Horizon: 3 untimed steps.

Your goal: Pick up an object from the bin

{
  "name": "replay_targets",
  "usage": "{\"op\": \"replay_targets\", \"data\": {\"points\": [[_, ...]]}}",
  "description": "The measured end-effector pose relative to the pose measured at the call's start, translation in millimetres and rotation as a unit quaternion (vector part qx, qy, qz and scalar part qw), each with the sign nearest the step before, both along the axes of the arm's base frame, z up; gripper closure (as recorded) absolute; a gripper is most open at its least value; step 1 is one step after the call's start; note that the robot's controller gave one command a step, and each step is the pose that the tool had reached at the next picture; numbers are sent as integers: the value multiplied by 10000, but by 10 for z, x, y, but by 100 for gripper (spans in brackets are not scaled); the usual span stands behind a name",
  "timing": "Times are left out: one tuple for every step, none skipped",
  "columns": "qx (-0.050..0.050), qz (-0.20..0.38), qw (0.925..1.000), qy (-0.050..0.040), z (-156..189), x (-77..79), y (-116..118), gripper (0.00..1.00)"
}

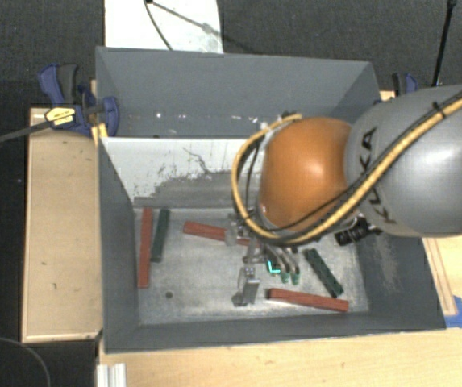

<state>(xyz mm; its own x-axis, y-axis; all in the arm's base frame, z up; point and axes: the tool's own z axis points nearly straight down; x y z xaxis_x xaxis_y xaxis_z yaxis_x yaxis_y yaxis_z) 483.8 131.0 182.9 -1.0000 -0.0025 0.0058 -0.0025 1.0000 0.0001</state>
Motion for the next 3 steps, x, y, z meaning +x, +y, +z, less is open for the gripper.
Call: {"op": "replay_targets", "data": {"points": [[-7,46,10000,-13,-1162,622,-415,0],[10,26,10000,-54,-1105,640,-389,100],[4,61,9999,-92,542,895,-746,100]]}}
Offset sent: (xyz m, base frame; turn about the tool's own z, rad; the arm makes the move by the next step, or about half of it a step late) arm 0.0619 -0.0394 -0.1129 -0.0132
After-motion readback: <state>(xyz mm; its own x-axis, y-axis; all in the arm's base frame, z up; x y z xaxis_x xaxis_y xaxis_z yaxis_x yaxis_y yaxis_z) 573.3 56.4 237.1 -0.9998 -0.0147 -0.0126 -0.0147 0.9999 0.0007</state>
